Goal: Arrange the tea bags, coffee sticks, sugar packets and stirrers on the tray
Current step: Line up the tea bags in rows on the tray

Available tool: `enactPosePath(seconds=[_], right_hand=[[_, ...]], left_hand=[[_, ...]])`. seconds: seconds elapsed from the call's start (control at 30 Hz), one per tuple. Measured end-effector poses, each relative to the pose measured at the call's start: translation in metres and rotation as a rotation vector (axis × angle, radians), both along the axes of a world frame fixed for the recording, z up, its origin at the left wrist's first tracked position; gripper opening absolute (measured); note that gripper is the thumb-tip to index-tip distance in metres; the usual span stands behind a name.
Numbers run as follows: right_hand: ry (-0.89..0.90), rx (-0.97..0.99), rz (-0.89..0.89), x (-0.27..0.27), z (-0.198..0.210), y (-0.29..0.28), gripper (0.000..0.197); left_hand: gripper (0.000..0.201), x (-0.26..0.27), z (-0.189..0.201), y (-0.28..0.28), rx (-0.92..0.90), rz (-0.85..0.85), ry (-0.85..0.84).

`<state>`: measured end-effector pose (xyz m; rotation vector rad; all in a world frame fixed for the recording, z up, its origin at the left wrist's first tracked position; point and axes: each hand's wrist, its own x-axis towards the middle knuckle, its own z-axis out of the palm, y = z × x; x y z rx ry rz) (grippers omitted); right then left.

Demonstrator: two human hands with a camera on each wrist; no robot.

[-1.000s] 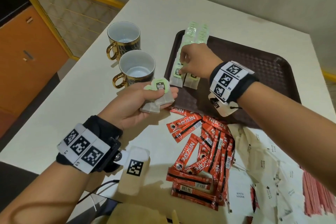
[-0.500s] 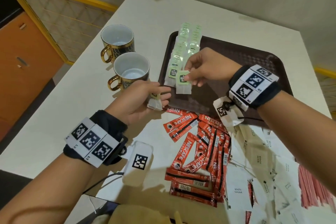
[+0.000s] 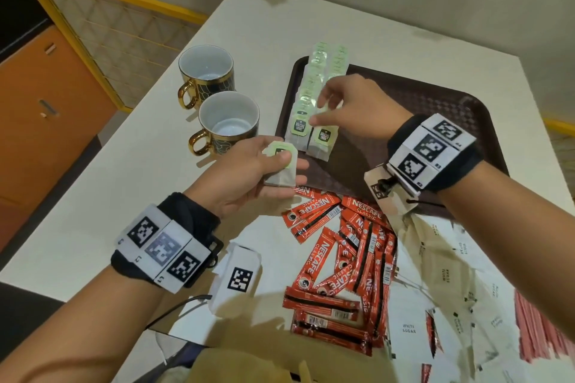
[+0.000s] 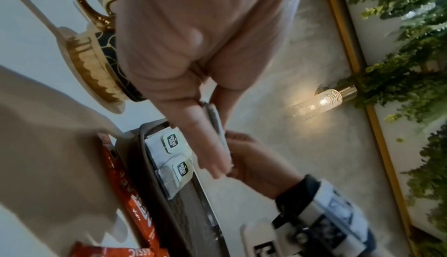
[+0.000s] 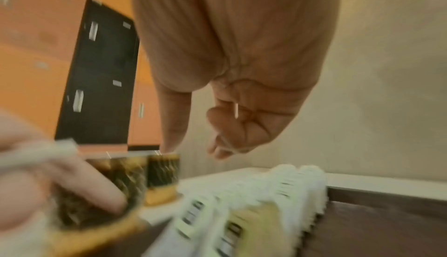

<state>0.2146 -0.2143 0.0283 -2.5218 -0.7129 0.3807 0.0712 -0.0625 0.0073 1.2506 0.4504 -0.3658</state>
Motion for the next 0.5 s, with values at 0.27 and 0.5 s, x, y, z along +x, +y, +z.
enactPosePath(seconds=[0.27, 0.5], right_hand=[[0.319, 0.024, 0.277, -0.022, 0.015, 0.018, 0.019], [0.354, 0.054, 0.086, 0.000, 0.000, 0.009, 0.008]], left_hand=[[0.040, 0.003, 0.003, -0.006, 0.091, -0.061, -0.088], [0.055, -0.005, -0.006, 0.002, 0.301, -0.029, -0.098]])
